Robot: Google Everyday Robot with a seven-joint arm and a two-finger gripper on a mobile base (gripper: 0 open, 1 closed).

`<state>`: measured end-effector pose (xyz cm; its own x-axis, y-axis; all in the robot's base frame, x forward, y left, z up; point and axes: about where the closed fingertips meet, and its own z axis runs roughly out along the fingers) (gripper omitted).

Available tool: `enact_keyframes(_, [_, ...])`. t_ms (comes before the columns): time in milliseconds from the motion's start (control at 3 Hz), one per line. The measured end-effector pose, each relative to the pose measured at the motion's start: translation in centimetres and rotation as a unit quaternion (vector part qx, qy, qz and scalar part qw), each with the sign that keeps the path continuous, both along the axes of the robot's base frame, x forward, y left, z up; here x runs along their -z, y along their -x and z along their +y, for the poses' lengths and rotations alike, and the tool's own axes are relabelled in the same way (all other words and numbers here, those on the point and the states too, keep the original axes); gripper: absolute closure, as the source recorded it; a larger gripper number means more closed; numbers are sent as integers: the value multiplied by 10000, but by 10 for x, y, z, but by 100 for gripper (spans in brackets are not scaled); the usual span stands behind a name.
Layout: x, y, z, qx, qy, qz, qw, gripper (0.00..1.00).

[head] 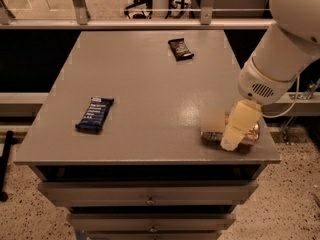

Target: Place orange can upright

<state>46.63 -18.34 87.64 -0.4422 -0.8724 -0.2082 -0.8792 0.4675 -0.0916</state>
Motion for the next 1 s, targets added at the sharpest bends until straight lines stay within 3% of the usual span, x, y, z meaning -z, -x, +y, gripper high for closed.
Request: enact_keyframes(1000, [28,12,36,-307,-410,-307,9982,0])
